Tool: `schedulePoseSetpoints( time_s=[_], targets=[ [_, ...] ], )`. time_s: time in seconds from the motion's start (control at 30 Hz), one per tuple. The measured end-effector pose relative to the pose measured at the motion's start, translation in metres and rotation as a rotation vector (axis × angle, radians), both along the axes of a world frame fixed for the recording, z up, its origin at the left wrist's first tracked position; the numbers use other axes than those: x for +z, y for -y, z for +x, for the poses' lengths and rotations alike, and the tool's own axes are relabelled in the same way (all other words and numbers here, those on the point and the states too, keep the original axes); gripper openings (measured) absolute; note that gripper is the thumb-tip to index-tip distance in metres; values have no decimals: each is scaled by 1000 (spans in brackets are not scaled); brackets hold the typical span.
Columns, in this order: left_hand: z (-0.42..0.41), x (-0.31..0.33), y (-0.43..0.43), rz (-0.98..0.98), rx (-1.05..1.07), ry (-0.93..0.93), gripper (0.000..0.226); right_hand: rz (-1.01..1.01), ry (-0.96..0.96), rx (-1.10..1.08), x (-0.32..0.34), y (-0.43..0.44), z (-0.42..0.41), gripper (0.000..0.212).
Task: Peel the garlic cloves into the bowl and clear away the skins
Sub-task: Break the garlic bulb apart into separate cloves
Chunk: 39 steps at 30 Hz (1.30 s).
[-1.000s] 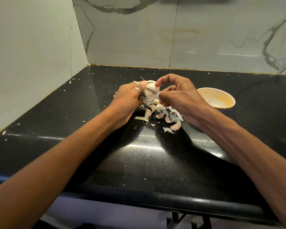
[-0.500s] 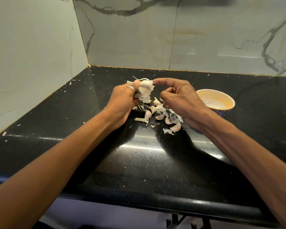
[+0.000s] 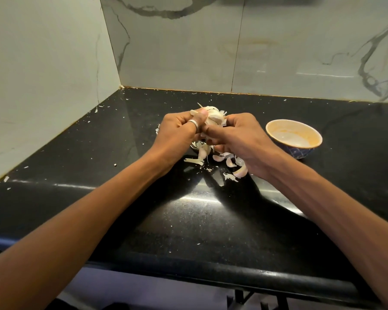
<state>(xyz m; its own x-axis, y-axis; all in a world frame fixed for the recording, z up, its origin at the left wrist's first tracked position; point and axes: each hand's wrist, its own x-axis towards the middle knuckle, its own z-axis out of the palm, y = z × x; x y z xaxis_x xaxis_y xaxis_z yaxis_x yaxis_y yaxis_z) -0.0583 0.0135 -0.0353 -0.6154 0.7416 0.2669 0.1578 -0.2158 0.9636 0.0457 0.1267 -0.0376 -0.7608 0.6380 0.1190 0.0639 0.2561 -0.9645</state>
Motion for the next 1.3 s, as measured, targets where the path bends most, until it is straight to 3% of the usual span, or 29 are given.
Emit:
schedulePoseSetpoints(
  time_s=[0.37,0.6,0.77,1.03,1.2,1.3],
  targets=[
    [0,-1,2,-65,44,-154,26,-34,9,-71,4,-2,6,9],
    [2,2,2,-41,13,-23,28,-33,8,-63,13,-3,11,14],
    [-6,5,0,-30,85,70,32,99,64,-78,11,3,14,26],
    [-12,9,1,-74,155,133,29,525,141,-129,15,7,17,28],
    [-13,7,0,-193,121,64,27,452,81,-151,17,5,16,9],
    [-15,5,1,-220,82,-35,30,387,12,-69,15,7,13,20]
  ],
)
